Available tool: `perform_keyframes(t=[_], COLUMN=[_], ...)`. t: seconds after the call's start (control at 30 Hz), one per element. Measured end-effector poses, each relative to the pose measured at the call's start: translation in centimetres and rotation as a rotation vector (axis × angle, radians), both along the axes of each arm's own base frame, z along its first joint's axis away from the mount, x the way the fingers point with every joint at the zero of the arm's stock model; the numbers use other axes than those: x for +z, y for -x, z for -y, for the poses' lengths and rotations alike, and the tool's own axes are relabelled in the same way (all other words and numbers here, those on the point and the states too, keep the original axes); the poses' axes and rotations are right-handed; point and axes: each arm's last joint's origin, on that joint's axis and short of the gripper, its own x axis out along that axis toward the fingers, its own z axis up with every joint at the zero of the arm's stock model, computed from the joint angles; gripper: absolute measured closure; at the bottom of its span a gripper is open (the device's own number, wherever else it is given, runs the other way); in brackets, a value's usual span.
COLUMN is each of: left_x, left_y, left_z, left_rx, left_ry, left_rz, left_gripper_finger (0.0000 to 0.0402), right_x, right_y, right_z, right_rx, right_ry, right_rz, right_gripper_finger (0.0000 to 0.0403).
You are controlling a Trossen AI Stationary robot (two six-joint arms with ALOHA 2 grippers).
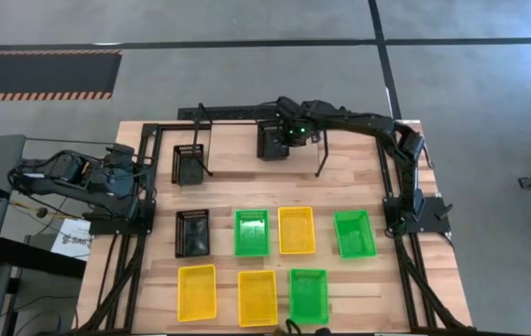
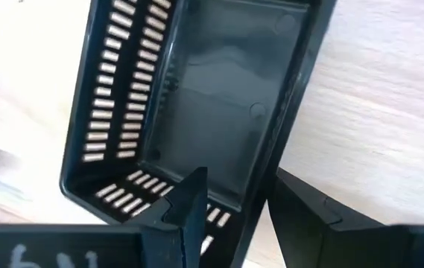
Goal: Stack baskets on shelf by color
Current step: Put the right black basket on the shelf
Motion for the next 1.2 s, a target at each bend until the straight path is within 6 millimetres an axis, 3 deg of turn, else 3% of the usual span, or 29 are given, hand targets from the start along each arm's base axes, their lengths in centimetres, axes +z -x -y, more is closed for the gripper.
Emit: perform_keyframes(t=[0.4,0.83,0.97,1.1,1.2], left_x=[0.0,0.0,0.0,0.0,0.0], left_y=[0.0,0.0,0.0,0.0,0.0], left_z=[0.0,0.0,0.0,0.0,0.0], left_rx=[0.0,0.0,0.0,0.0,0.001], left_ry=[0.0,0.0,0.0,0.0,0.001], left_rz=[0.0,0.0,0.0,0.0,0.001], left_gripper_finger=[0.0401,0.0401,0.0402,0.0401,0.0401], right_x=[0.3,6.4,7.0,6.1,5.4], right_y=[-0.5,-0.3,-0.6,-1.6,-2.5], right_z=[-0.3,0.2,0.3,0.3,0.0], right_rx=[0.028,0.18,0.226,0.279,0.319], right_ry=[0.024,0.112,0.116,0.106,0.108], right_rz=[0.026,0.023,0.071,0.102,0.116], right_gripper_finger=[0.0244,0.0246,0.0285,0.0378,0.0391])
